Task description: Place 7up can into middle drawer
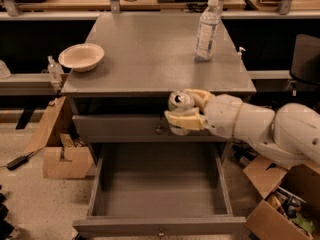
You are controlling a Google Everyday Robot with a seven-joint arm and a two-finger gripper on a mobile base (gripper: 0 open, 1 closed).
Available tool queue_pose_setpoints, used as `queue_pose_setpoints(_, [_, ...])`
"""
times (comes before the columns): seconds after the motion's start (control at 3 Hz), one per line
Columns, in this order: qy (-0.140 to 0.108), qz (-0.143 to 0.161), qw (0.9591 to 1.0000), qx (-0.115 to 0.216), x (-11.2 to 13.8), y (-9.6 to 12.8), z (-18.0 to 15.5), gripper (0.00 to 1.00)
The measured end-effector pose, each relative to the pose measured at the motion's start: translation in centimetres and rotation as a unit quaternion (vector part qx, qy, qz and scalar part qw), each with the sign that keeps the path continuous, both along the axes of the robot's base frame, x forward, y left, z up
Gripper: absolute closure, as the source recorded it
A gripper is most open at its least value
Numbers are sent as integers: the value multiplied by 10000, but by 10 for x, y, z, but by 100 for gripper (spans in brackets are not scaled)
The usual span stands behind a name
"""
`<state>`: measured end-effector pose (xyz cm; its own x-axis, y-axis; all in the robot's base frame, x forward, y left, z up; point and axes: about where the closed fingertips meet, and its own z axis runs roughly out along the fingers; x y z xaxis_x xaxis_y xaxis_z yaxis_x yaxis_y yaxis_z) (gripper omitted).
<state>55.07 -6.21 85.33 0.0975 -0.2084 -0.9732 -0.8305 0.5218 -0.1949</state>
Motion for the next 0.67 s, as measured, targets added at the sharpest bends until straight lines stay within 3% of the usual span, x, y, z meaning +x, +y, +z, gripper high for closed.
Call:
queue_pose_setpoints(0.33, [-21, -128, 9999, -15, -3, -18, -6, 100])
queue_pose_setpoints(0.67, [-21, -128, 9999, -15, -3, -18, -6, 100])
